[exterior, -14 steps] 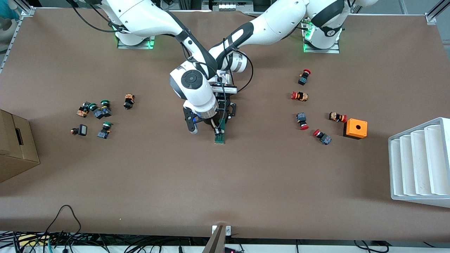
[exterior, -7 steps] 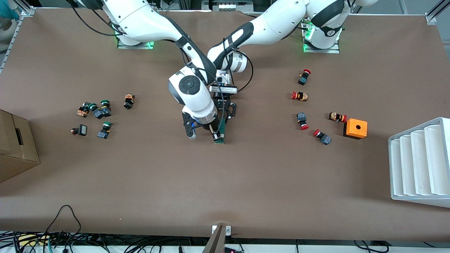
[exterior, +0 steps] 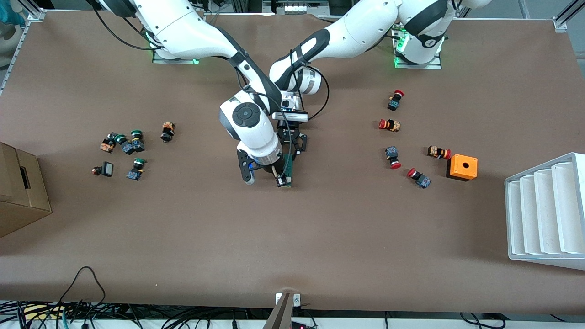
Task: Close load switch with both arms
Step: 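Push the white lever down toward the switch base with the right gripper, then withdraw the right gripper while the left gripper releases the switch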
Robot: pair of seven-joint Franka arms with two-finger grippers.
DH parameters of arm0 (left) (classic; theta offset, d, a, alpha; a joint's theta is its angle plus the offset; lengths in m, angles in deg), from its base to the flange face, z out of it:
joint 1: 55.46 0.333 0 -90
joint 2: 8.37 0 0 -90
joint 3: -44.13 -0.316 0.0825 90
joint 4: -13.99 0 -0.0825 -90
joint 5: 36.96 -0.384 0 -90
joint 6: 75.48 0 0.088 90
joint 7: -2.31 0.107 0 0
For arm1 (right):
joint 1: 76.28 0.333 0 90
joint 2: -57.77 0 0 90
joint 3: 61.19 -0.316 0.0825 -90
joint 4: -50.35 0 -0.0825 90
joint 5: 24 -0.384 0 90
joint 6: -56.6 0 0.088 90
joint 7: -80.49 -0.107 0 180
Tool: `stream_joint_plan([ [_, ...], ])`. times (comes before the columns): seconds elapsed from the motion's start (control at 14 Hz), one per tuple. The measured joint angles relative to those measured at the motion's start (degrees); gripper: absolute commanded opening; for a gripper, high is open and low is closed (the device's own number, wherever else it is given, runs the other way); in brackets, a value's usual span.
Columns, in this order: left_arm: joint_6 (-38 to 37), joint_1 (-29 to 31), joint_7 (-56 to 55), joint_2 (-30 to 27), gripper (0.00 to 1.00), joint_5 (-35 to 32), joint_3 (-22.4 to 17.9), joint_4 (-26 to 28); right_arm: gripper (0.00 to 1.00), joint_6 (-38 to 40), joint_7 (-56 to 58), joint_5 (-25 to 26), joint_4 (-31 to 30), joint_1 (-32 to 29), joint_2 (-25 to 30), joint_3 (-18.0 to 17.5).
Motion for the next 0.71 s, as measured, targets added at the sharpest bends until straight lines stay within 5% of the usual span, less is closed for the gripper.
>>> stream_joint_plan([
  [0.71, 0.00, 0.00, 0.00, 0.00, 0.47, 0.00, 0.00, 0.00, 0.26, -0.82, 0.28, 0.04, 0.66, -0.32, -1.74, 0.00],
])
